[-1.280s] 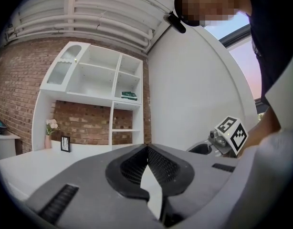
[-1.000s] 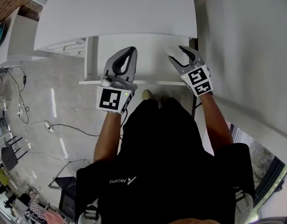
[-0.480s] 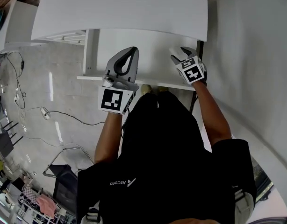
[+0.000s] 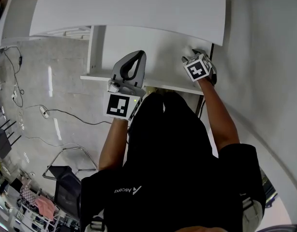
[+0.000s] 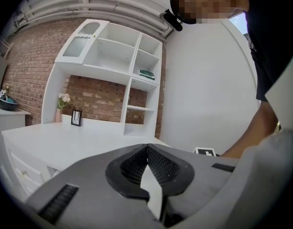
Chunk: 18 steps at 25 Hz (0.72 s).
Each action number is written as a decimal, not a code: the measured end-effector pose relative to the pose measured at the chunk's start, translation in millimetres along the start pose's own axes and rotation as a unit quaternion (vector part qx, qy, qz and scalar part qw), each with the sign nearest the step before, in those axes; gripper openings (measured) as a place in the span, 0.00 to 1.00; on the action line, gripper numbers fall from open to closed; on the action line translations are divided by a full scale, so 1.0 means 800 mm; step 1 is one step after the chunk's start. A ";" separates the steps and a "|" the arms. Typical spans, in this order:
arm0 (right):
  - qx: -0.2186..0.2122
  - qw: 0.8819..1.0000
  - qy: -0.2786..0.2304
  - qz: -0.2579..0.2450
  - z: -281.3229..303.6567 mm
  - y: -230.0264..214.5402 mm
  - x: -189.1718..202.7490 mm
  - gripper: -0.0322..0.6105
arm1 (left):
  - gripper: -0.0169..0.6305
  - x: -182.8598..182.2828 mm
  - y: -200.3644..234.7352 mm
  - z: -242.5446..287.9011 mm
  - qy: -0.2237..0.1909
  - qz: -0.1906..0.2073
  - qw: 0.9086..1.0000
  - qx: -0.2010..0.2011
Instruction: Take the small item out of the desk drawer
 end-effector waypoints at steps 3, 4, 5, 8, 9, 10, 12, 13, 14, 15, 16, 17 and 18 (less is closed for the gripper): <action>0.004 1.000 0.016 0.005 0.005 -0.002 -0.010 0.41 | 0.02 0.002 0.011 0.004 0.002 -0.002 1.000 0.003; 0.006 1.000 0.022 0.007 0.007 -0.002 -0.011 0.41 | 0.02 0.004 0.014 0.004 0.004 -0.002 1.000 0.004; 0.008 1.000 0.028 0.010 0.009 -0.001 -0.011 0.41 | 0.02 0.005 0.016 0.002 0.004 -0.003 1.000 0.004; 0.013 0.999 0.045 0.022 0.020 -0.002 -0.012 0.41 | 0.02 0.010 0.024 -0.002 0.005 -0.008 1.000 0.006; 0.014 0.998 0.051 0.026 0.024 -0.002 -0.012 0.41 | 0.02 0.012 0.028 -0.002 0.005 -0.009 1.000 0.007; 0.014 0.998 0.058 0.031 0.028 -0.003 -0.012 0.41 | 0.02 0.013 0.032 -0.002 0.005 -0.012 1.000 0.007; 0.015 0.996 0.073 0.040 0.035 -0.004 -0.011 0.41 | 0.02 0.015 0.040 -0.004 0.006 -0.016 1.000 0.008; 0.016 0.996 0.080 0.044 0.038 -0.006 -0.010 0.41 | 0.02 0.016 0.043 -0.004 0.007 -0.018 1.000 0.007; 0.019 0.995 0.087 0.047 0.041 -0.007 -0.009 0.41 | 0.02 0.016 0.046 -0.005 0.008 -0.020 1.000 0.007; 0.022 0.994 0.093 0.047 0.043 -0.009 -0.009 0.41 | 0.02 0.017 0.049 -0.006 0.009 -0.021 1.000 0.007; 0.025 0.994 0.099 0.047 0.045 -0.009 -0.009 0.41 | 0.02 0.017 0.052 -0.008 0.010 -0.021 1.000 0.008; 0.028 0.993 0.102 0.046 0.046 -0.009 -0.009 0.40 | 0.02 0.017 0.055 -0.010 0.012 -0.022 1.000 0.008; 0.031 0.993 0.103 0.046 0.046 -0.008 -0.010 0.35 | 0.02 0.018 0.059 -0.012 0.013 -0.022 1.000 0.008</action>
Point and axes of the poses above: the fingertips, and each gripper's own axes: z forward along the fingers, y to its left, x out of its underside, the point moved 4 cm from there along -z, backward along the fingers, and after that the axes turned 13 degrees about -x, right-handed, at the moved point
